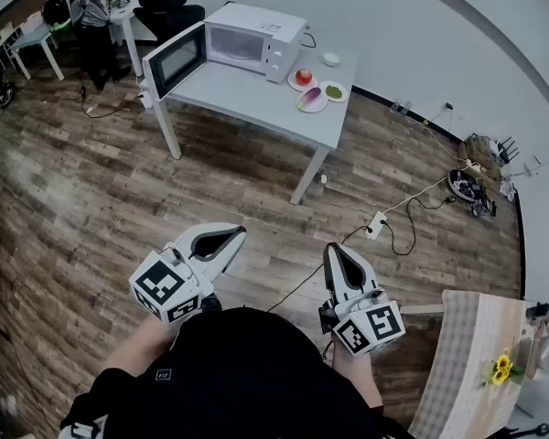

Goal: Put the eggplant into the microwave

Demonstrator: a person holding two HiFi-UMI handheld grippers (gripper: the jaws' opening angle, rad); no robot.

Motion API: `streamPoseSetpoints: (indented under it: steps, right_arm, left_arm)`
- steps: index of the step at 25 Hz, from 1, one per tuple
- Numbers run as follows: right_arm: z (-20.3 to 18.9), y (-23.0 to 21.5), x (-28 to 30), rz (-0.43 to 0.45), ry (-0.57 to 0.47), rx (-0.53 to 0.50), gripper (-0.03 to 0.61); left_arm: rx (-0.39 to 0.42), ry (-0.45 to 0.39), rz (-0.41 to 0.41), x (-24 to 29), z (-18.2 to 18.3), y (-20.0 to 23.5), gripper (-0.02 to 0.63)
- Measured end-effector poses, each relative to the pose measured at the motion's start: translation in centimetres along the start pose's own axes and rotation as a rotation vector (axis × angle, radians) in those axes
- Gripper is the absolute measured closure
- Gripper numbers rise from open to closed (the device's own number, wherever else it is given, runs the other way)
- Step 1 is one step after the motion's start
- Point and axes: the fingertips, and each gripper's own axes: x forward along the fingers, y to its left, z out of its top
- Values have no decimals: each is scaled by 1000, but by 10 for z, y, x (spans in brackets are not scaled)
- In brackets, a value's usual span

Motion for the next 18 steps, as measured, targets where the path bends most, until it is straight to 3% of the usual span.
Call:
streamPoseSetpoints:
  steps: [9,18]
  right_arm:
    - [-1,-10,-11,6,-11,18,564]
    - [-5,-62,-52,24,-10,50,563]
  left_arm:
    - [-9,14,-3,16,-5,-12,607]
    - [-9,33,45,55,-12,-49,607]
